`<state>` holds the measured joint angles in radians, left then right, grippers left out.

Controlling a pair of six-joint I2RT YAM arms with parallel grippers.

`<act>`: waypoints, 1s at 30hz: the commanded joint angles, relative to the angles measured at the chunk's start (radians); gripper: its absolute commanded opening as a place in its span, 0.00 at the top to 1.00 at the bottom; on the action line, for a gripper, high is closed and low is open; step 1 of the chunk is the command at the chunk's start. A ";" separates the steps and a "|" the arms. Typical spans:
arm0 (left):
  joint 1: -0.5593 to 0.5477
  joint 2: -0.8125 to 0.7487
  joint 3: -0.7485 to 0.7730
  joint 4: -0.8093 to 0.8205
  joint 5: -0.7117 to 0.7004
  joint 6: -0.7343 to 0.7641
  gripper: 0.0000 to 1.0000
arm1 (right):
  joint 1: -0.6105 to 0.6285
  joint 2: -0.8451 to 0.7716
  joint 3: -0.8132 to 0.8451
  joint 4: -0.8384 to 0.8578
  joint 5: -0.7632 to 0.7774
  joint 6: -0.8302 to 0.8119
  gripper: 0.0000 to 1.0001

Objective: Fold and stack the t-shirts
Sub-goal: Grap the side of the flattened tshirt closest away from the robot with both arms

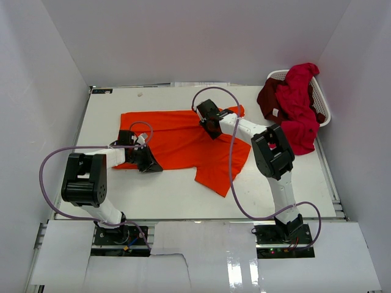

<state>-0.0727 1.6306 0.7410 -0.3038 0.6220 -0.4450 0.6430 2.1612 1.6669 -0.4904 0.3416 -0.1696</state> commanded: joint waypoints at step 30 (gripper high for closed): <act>-0.001 -0.025 0.006 -0.001 0.042 0.029 0.88 | -0.163 0.038 0.169 -0.162 -0.438 0.162 0.92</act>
<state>-0.0727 1.6306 0.7414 -0.3103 0.6380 -0.4301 0.5243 2.2143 1.8145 -0.6346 -0.0135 -0.0505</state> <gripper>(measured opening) 0.132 0.080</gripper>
